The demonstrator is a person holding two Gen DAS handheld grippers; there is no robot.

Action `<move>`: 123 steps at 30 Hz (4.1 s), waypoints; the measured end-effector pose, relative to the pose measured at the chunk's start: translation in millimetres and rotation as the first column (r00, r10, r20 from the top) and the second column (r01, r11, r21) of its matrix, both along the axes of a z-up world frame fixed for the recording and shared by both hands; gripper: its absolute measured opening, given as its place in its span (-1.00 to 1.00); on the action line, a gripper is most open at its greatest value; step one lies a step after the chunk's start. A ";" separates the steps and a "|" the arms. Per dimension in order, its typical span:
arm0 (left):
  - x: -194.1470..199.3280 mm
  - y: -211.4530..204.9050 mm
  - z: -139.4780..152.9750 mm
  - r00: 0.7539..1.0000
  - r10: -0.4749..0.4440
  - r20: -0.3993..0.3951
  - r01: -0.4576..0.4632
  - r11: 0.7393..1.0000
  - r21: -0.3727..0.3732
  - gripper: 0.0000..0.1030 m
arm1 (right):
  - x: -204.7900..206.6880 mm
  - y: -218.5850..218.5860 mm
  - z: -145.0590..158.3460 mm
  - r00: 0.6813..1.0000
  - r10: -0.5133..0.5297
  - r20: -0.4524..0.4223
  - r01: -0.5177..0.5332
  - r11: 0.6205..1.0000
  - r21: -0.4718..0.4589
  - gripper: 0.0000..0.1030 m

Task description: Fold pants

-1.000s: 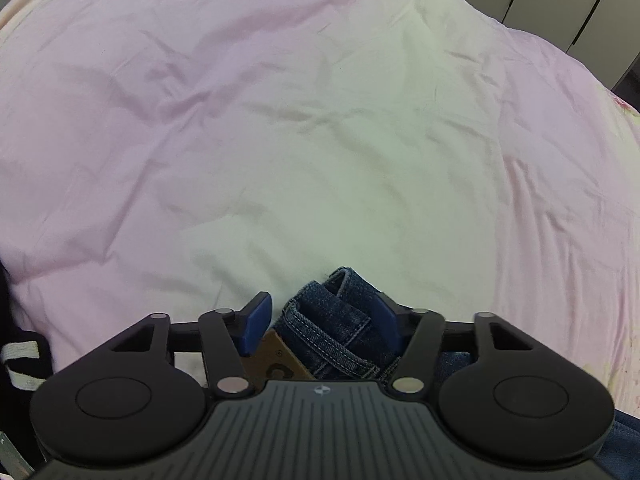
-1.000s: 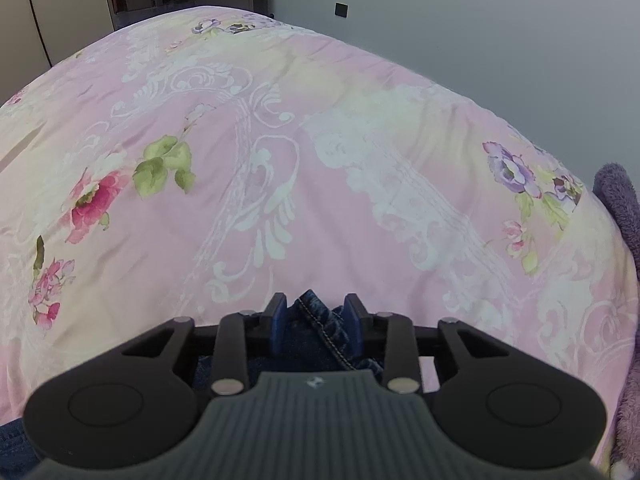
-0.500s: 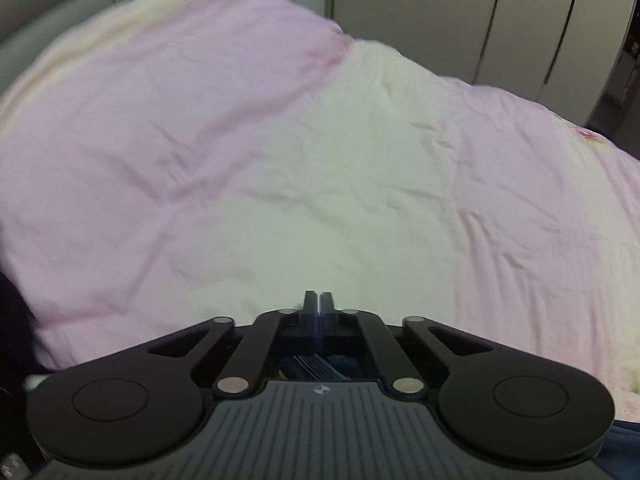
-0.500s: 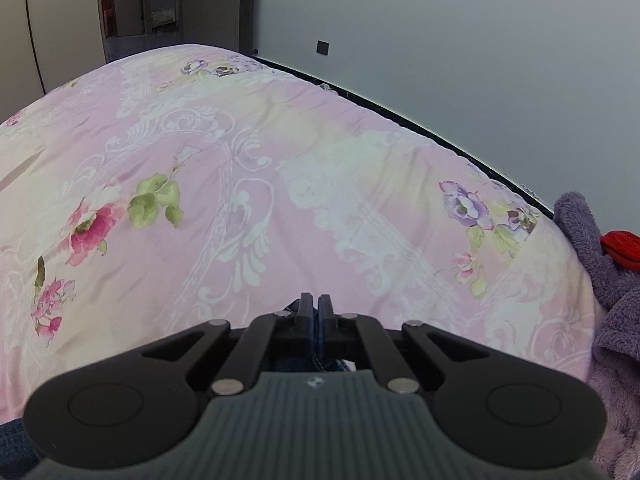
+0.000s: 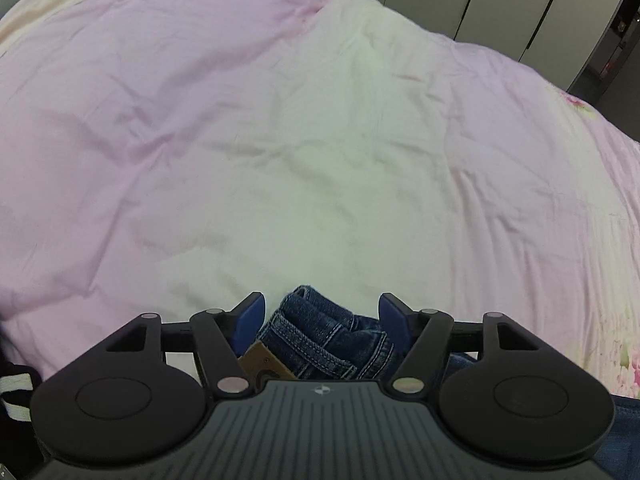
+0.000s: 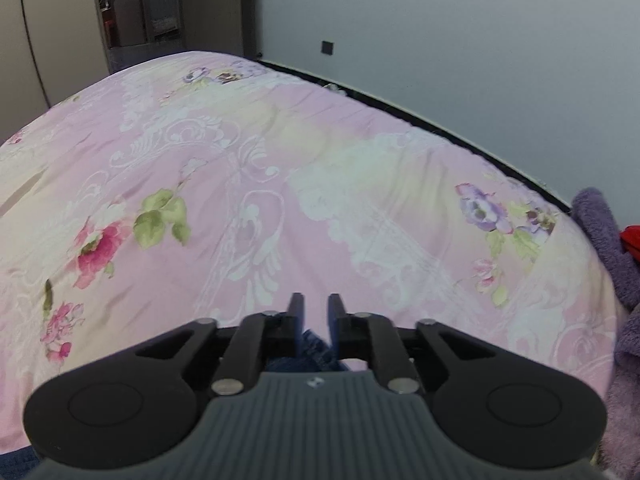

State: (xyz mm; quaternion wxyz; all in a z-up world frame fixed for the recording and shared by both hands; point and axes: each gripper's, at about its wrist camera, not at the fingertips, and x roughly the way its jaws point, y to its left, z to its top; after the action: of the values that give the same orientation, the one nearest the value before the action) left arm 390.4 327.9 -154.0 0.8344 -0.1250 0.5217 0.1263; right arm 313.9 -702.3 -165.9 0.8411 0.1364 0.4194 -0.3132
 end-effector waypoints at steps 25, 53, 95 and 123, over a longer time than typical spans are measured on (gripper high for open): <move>-4.2 -21.4 22.5 0.984 0.066 0.163 -0.075 0.996 0.052 -0.60 | -15.1 -1.5 -2.0 0.996 -0.059 0.062 0.062 0.997 -0.043 -1.00; -165.0 -186.0 18.8 0.854 -0.513 0.088 0.512 0.858 0.036 -0.30 | -69.5 156.5 -5.5 0.954 0.301 0.016 -0.301 0.951 0.074 -0.32; -158.6 -424.9 -5.7 0.555 -0.828 0.073 0.828 0.559 0.047 -0.52 | -238.8 28.7 -62.6 0.952 -0.208 0.223 0.074 0.867 0.492 -0.01; -113.9 -517.8 -37.5 0.381 -0.915 0.132 0.911 0.396 0.117 -0.53 | -224.1 -34.8 -87.6 0.828 -0.317 0.462 -0.042 0.788 0.614 -0.84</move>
State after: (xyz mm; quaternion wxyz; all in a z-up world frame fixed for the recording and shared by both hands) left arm 276.5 -190.0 -191.5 0.8099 0.1824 0.4274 -0.3579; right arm 89.8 -737.1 -253.5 0.8104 0.5099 0.2291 -0.1752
